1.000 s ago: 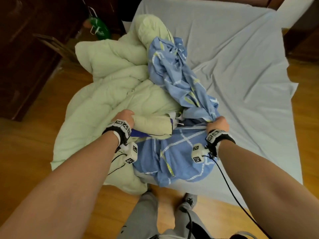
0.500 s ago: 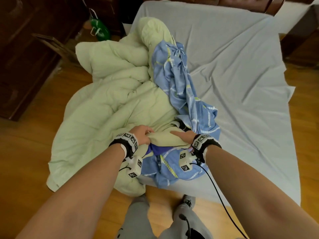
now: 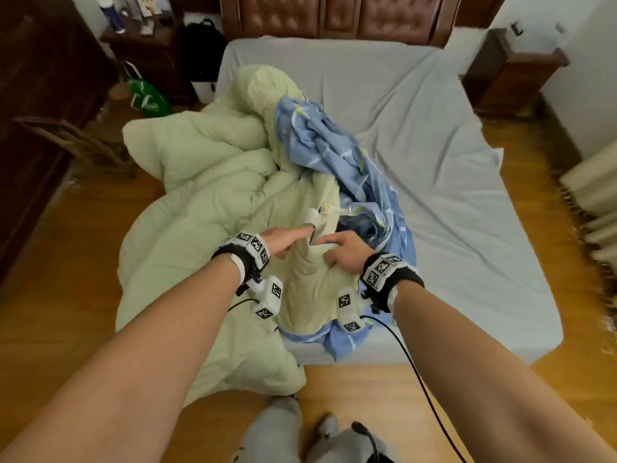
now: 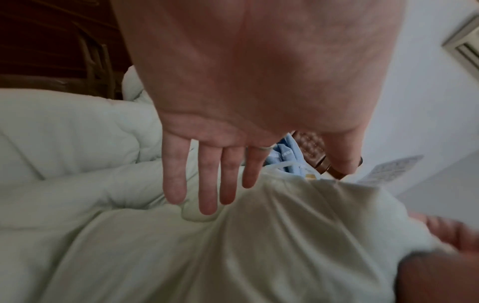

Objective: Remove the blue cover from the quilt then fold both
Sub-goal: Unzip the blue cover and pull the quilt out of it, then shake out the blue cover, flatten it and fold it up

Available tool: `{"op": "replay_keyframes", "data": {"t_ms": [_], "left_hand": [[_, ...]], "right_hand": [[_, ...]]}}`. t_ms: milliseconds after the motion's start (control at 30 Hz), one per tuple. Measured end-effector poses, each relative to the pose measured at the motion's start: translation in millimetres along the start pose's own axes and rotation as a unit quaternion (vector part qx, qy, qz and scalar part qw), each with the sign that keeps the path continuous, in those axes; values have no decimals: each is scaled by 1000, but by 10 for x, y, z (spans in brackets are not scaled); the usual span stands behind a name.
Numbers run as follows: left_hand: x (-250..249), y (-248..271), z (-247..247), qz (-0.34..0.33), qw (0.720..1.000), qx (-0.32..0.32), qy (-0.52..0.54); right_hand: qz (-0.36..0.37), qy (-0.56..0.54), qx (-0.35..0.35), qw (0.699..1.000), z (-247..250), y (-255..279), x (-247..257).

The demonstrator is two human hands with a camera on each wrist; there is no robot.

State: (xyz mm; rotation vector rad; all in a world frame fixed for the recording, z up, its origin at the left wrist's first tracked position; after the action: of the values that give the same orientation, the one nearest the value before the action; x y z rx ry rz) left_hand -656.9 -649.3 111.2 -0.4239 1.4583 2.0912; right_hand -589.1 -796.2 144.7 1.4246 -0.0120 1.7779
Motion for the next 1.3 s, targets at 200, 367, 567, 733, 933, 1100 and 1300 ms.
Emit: {"op": "replay_keyframes", "data": {"t_ms": [200,367,567,733,933,1100,1300], "left_hand": [[-131,394,-243,-85,975,-82,-191],[412,689,-1010,-72,967,87,-230],[356,1001,-1029,-142,953,18,-268],[-88,1261,-155,-210,959,-97,-164],[566,1497,1056,-191,947,-153,-207],[1358,1680,2597,-185,936,-239,-181],[2291,1600,4379,-214,924,-266,-174]], "right_hand": [[8,116,79,990,-492,536,-202],[-71,198,152,966,-892,1127,-1003],[-205,183,126,953,-1058,1510,-1715],[-173,153,21,973,-934,1252,-1098],[-86,108,-15,990,-1387,576,6],[-29,129,1,991,-2294,-124,1201],[11,127,-45,991,-3520,-1026,2667]]}}
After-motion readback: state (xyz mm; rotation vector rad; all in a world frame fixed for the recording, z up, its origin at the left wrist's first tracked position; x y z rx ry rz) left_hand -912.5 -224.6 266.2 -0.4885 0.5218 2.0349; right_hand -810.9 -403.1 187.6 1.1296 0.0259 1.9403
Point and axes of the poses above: each hand's wrist, its own y-axis away from the middle knuckle, its own z-axis out of the back of the hand, x = y × z, the point moved 8 cm from there along -y, towards the middle knuckle, and after that the axes turned 1 degree about y, right-handed, at the moved point
